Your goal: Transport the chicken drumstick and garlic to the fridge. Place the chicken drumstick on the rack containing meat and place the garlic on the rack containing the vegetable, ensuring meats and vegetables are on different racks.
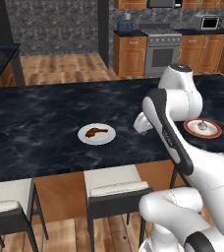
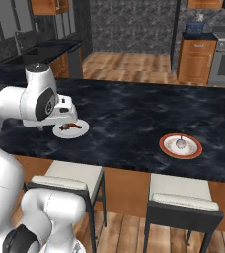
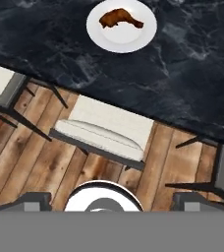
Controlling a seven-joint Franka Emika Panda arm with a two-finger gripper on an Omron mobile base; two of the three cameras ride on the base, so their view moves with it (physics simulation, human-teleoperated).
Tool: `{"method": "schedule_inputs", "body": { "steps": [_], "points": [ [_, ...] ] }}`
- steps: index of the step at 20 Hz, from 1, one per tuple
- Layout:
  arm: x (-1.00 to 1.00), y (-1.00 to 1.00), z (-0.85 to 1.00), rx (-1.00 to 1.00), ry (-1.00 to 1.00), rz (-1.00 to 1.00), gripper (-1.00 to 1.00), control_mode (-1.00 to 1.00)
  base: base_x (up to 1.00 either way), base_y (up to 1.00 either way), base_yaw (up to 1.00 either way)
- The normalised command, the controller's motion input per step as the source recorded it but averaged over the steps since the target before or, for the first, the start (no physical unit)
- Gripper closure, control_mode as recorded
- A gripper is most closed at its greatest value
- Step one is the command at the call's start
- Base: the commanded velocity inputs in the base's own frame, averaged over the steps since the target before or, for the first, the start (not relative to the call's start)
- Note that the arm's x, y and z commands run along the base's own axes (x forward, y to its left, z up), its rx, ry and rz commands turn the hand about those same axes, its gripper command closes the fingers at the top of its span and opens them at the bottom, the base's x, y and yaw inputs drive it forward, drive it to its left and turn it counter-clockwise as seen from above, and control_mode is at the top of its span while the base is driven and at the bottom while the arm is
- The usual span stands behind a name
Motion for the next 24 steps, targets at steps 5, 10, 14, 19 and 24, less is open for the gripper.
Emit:
{"method": "schedule_inputs", "body": {
  "steps": [5, 10, 14, 19, 24],
  "points": [
    [0.21, 0.0, -0.01, -0.04, 0.0, 0.41, -1.0, -1.0, 0.0, 0.0, 0.0],
    [0.68, 0.13, -0.08, -0.08, 0.11, 0.19, -1.0, -1.0, 0.0, 0.0, 0.0],
    [0.79, 0.34, -0.21, -0.1, 0.03, -0.01, -1.0, -1.0, 0.0, 0.0, 0.0],
    [0.45, 0.33, -0.44, -0.03, 0.0, 0.02, -1.0, -1.0, 0.0, 0.0, 0.0],
    [0.21, 0.08, -0.43, -0.03, 0.0, 0.15, -1.0, -1.0, 0.0, 0.0, 0.0]
  ]
}}
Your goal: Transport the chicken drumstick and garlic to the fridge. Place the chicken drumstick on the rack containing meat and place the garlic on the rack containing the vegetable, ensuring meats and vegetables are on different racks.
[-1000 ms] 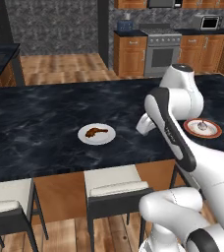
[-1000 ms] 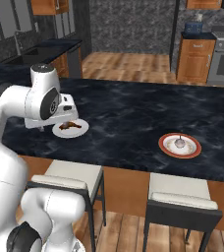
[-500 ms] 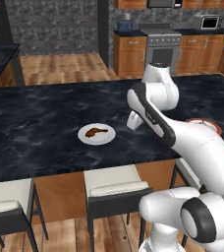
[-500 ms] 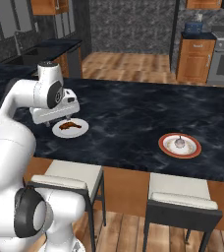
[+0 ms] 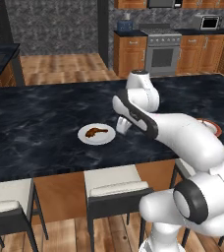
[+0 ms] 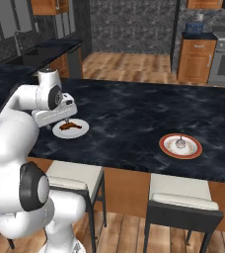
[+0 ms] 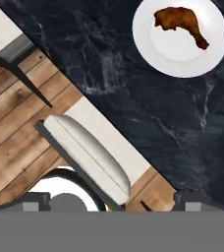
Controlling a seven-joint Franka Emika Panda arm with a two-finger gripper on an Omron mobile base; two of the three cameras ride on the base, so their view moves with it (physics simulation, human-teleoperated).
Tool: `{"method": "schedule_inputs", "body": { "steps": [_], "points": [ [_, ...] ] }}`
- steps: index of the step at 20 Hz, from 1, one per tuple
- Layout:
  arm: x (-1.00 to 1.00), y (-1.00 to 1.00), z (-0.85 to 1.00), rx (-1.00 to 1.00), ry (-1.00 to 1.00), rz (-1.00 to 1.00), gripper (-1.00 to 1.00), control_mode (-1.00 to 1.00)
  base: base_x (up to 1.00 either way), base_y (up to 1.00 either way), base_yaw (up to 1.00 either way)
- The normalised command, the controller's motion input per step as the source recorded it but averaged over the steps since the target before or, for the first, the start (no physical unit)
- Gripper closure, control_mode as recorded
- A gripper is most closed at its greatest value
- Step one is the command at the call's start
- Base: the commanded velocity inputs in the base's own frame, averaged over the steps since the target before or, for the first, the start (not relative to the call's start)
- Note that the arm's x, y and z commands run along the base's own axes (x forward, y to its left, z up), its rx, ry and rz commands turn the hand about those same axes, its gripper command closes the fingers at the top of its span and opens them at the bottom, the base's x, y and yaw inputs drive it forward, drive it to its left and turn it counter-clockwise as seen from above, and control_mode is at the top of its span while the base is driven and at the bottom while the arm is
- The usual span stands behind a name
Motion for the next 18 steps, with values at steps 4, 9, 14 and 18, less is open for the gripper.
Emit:
{"method": "schedule_inputs", "body": {
  "steps": [4, 9, 14, 18],
  "points": [
    [0.23, 0.0, -0.25, -0.01, 0.0, 0.15, -1.0, -1.0, 0.0, 0.0, 0.0],
    [0.33, 0.2, -0.29, 0.0, 0.0, 0.04, -1.0, -1.0, 0.0, 0.0, 0.0],
    [0.37, 0.22, -0.08, 0.0, 0.0, 0.0, -1.0, -1.0, 0.0, 0.0, 0.0],
    [0.19, 0.1, -0.03, -0.01, 0.0, 0.08, -1.0, -1.0, 0.0, 0.0, 0.0]
  ]
}}
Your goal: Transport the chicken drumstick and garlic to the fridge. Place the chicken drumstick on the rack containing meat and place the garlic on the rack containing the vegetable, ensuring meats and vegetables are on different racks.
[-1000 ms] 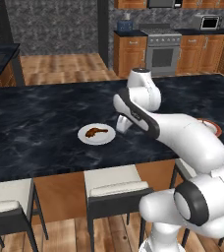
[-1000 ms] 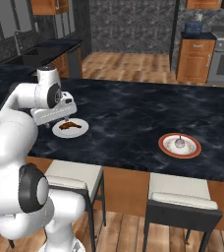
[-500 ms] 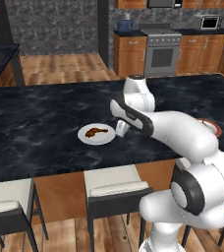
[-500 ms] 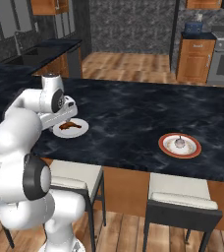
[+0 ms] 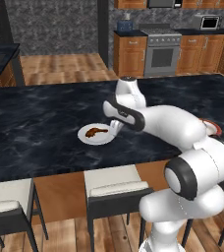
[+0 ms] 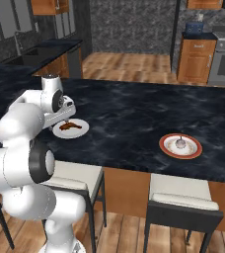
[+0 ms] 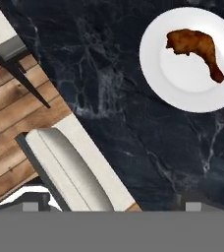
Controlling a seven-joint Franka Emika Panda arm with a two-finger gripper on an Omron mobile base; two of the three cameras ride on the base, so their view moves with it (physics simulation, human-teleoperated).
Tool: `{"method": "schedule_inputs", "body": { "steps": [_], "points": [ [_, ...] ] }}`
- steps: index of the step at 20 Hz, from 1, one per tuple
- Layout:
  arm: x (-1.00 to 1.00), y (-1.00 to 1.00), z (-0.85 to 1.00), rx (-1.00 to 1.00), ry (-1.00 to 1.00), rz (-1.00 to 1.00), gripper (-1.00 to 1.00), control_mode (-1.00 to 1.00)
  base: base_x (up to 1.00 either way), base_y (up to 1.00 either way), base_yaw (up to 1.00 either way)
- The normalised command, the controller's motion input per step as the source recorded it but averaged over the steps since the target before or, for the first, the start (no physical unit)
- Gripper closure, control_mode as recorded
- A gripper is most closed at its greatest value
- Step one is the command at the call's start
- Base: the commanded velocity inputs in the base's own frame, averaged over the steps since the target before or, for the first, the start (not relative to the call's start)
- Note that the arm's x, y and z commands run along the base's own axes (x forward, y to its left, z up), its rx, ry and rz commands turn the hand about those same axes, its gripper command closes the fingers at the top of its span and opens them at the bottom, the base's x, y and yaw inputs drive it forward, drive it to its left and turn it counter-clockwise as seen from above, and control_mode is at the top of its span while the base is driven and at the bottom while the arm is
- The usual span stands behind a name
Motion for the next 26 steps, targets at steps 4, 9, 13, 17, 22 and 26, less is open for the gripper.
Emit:
{"method": "schedule_inputs", "body": {
  "steps": [4, 9, 13, 17, 22, 26],
  "points": [
    [0.0, 0.07, -0.03, -0.03, 0.0, 0.17, -1.0, -1.0, 0.0, 0.0, 0.0],
    [0.0, 0.05, -0.13, -0.09, 0.0, 0.28, -1.0, -1.0, 0.0, 0.0, 0.0],
    [0.0, 0.01, -0.17, -0.06, 0.01, 0.3, -1.0, -1.0, 0.0, 0.0, 0.0],
    [0.2, 0.06, -0.15, -0.01, 0.0, 0.2, -1.0, -1.0, 0.0, 0.0, 0.0],
    [0.4, 0.21, -0.19, 0.0, 0.01, 0.08, -1.0, -1.0, 0.0, 0.0, 0.0],
    [0.38, 0.26, -0.13, 0.0, 0.03, 0.03, -1.0, -1.0, 0.0, 0.0, 0.0]
  ]
}}
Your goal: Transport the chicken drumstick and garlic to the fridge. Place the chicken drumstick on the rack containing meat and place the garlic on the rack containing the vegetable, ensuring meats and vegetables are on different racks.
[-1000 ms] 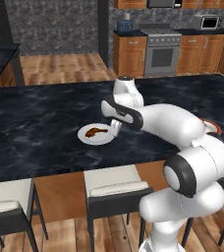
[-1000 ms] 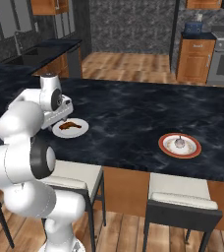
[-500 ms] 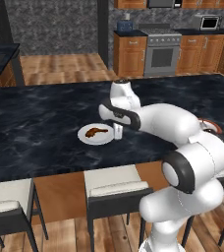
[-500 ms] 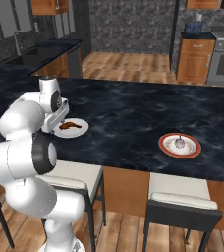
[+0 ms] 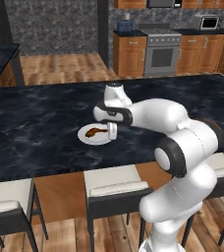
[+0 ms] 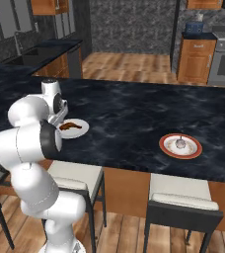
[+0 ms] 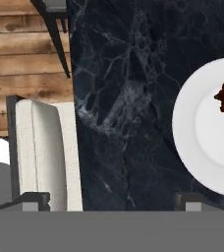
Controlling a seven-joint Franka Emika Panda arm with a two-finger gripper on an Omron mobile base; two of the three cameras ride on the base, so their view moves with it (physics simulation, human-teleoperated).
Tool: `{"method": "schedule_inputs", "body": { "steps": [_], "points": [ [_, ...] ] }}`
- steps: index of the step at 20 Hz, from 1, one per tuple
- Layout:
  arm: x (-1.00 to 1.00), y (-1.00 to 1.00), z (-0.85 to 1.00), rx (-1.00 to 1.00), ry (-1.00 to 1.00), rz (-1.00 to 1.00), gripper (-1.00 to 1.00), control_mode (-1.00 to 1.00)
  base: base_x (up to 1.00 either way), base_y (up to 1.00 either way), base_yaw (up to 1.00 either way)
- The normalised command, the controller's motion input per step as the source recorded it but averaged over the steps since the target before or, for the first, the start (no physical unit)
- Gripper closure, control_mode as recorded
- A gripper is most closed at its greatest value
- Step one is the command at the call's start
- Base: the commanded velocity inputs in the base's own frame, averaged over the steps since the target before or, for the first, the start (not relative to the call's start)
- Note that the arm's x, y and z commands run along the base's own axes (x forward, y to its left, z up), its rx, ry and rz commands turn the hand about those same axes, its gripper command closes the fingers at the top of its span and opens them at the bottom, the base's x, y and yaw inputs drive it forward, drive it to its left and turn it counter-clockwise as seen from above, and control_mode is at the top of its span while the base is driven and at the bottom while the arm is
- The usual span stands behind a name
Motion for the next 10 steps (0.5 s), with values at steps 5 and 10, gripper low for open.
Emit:
{"method": "schedule_inputs", "body": {
  "steps": [5, 10],
  "points": [
    [0.36, 0.14, 0.0, -0.03, 0.02, 0.0, -1.0, -1.0, 0.0, 0.0, 0.0],
    [0.29, 0.03, -0.09, -0.02, 0.05, 0.0, -1.0, -1.0, 0.0, 0.0, 0.0]
  ]
}}
